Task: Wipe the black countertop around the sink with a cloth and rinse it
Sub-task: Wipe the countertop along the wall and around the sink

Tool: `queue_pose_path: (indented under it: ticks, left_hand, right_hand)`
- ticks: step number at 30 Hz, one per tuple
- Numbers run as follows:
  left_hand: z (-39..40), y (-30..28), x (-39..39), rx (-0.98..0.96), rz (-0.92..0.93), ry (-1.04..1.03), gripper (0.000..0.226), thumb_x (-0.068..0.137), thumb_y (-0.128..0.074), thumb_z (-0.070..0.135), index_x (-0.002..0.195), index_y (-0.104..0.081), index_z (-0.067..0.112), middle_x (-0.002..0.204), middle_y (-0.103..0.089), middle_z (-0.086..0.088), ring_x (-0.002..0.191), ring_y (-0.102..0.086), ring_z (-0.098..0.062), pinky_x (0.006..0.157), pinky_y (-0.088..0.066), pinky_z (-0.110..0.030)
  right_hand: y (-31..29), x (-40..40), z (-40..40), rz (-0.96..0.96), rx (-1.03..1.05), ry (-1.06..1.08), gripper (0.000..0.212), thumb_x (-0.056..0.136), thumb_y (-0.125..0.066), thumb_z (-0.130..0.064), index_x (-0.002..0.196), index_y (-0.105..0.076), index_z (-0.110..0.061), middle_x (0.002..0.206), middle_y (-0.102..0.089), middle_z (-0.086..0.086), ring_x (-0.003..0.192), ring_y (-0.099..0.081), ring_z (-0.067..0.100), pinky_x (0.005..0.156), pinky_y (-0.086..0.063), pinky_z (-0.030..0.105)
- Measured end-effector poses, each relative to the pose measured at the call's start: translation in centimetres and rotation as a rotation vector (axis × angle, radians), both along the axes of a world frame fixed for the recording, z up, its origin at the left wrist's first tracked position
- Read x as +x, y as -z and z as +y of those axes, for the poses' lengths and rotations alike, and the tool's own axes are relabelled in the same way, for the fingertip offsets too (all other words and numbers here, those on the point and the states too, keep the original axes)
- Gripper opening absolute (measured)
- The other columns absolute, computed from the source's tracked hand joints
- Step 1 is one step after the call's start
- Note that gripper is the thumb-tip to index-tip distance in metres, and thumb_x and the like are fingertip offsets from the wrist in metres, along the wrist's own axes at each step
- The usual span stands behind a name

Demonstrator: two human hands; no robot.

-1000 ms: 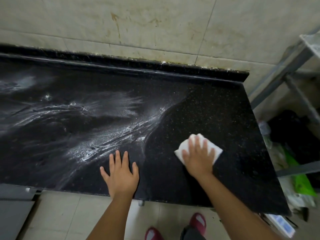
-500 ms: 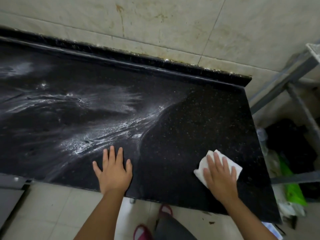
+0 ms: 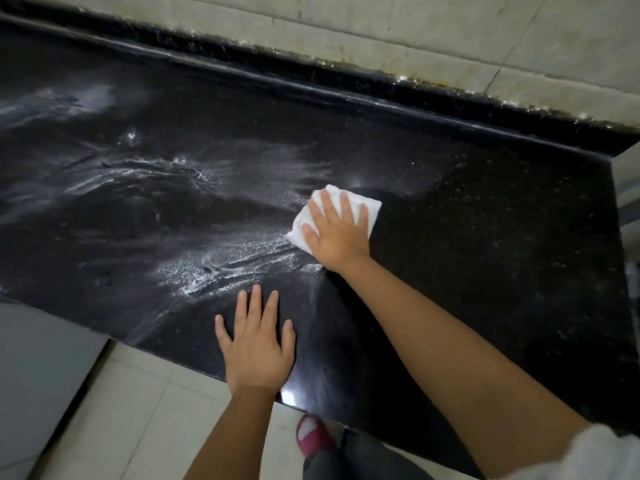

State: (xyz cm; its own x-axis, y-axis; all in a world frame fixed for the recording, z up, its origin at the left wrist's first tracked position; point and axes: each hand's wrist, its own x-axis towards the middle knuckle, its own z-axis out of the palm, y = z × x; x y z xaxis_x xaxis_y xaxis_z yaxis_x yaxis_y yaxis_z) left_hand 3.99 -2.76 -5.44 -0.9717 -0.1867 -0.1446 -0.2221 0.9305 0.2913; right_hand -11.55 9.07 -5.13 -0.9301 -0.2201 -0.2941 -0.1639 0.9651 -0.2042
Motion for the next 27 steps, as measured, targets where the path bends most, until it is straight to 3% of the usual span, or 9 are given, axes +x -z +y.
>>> queue_pose_path:
  ticks: [3, 5, 7, 9, 12, 14, 19, 23, 27]
  left_hand:
    - [-0.1, 0.3, -0.1, -0.033, 0.01, 0.015, 0.06, 0.084, -0.023, 0.043, 0.126, -0.055, 0.013, 0.139, -0.046, -0.011, 0.132, -0.034, -0.024, 0.103, -0.019, -0.06]
    - [-0.2, 0.5, -0.2, -0.059, 0.021, 0.023, 0.056, 0.084, -0.029, 0.04, 0.121, -0.06, 0.011, 0.133, -0.051, -0.013, 0.127, -0.04, -0.027, 0.098, -0.025, -0.063]
    - [-0.4, 0.7, -0.2, -0.09, 0.038, 0.024, 0.053, 0.083, -0.032, 0.039, 0.117, -0.062, 0.012, 0.13, -0.054, -0.013, 0.125, -0.045, -0.028, 0.095, -0.027, -0.064]
    - [-0.4, 0.9, -0.2, -0.125, 0.057, 0.022, 0.051, 0.082, -0.034, 0.039, 0.115, -0.063, 0.013, 0.128, -0.056, -0.011, 0.125, -0.046, -0.027, 0.093, -0.03, -0.063]
    - [-0.4, 1.3, -0.1, -0.162, 0.088, 0.023, 0.049, 0.082, -0.034, 0.039, 0.114, -0.064, 0.016, 0.127, -0.058, -0.009, 0.124, -0.04, -0.022, 0.097, -0.033, -0.058]
    - [-0.4, 1.4, -0.2, -0.159, 0.108, 0.033, 0.049, 0.082, -0.035, 0.039, 0.114, -0.064, 0.015, 0.126, -0.058, -0.009, 0.124, -0.037, -0.021, 0.102, -0.023, -0.05]
    - [-0.4, 1.2, -0.2, -0.12, 0.099, 0.02, 0.049, 0.083, -0.035, 0.039, 0.115, -0.063, 0.014, 0.129, -0.056, -0.011, 0.125, -0.029, -0.02, 0.102, -0.018, -0.049]
    - [-0.2, 0.7, -0.2, -0.046, 0.042, -0.018, 0.055, 0.084, -0.03, 0.042, 0.122, -0.059, 0.015, 0.136, -0.049, -0.01, 0.134, -0.026, -0.016, 0.102, -0.022, -0.059]
    - [-0.1, 0.3, -0.2, -0.028, 0.015, -0.015, 0.056, 0.084, -0.029, 0.042, 0.122, -0.059, 0.013, 0.136, -0.049, -0.011, 0.13, -0.031, -0.019, 0.102, -0.021, -0.059]
  right_hand:
    - [-0.1, 3.7, 0.7, 0.064, 0.035, -0.26, 0.068, 0.085, -0.004, -0.048, 0.142, -0.034, -0.028, 0.153, -0.025, -0.003, 0.141, -0.021, 0.025, 0.112, -0.014, 0.05]
    - [0.5, 7.0, 3.9, 0.122, 0.016, -0.37, 0.054, 0.092, -0.016, -0.045, 0.129, -0.051, -0.028, 0.14, -0.046, -0.003, 0.129, -0.043, 0.026, 0.108, -0.023, 0.045]
    - [0.8, 8.9, 8.8, 0.107, 0.072, -0.401, 0.05, 0.098, -0.007, -0.044, 0.129, -0.043, -0.028, 0.138, -0.044, -0.005, 0.126, -0.038, 0.026, 0.107, -0.013, 0.041]
    - [0.1, 7.4, 13.4, 0.126, 0.15, -0.268, 0.059, 0.095, 0.003, -0.048, 0.135, -0.035, -0.026, 0.141, -0.044, 0.001, 0.129, -0.037, 0.029, 0.106, -0.021, 0.048]
    - [-1.0, 1.1, 14.9, 0.029, 0.141, 0.136, 0.061, 0.092, -0.002, -0.049, 0.148, -0.008, -0.026, 0.157, -0.004, -0.003, 0.144, -0.006, 0.025, 0.112, -0.009, 0.051]
    - [-0.8, -2.7, 12.2, 0.015, 0.096, 0.275, 0.054, 0.099, -0.015, -0.042, 0.148, -0.002, -0.026, 0.157, 0.007, -0.003, 0.144, 0.005, 0.024, 0.113, -0.001, 0.05]
    - [0.0, -2.3, 2.3, 0.054, 0.072, -0.033, 0.059, 0.094, -0.01, -0.043, 0.149, -0.009, -0.022, 0.157, -0.002, -0.001, 0.143, -0.002, 0.025, 0.111, -0.008, 0.051]
    - [0.6, 5.5, 2.7, 0.207, 0.026, -0.388, 0.058, 0.08, -0.027, -0.045, 0.129, -0.052, -0.026, 0.138, -0.05, 0.0, 0.128, -0.044, 0.029, 0.101, -0.035, 0.053]
    - [1.8, 12.5, 11.2, 0.223, 0.06, -0.514, 0.049, 0.091, -0.027, -0.048, 0.135, -0.035, -0.028, 0.153, -0.021, -0.005, 0.137, -0.023, 0.026, 0.111, -0.005, 0.044]
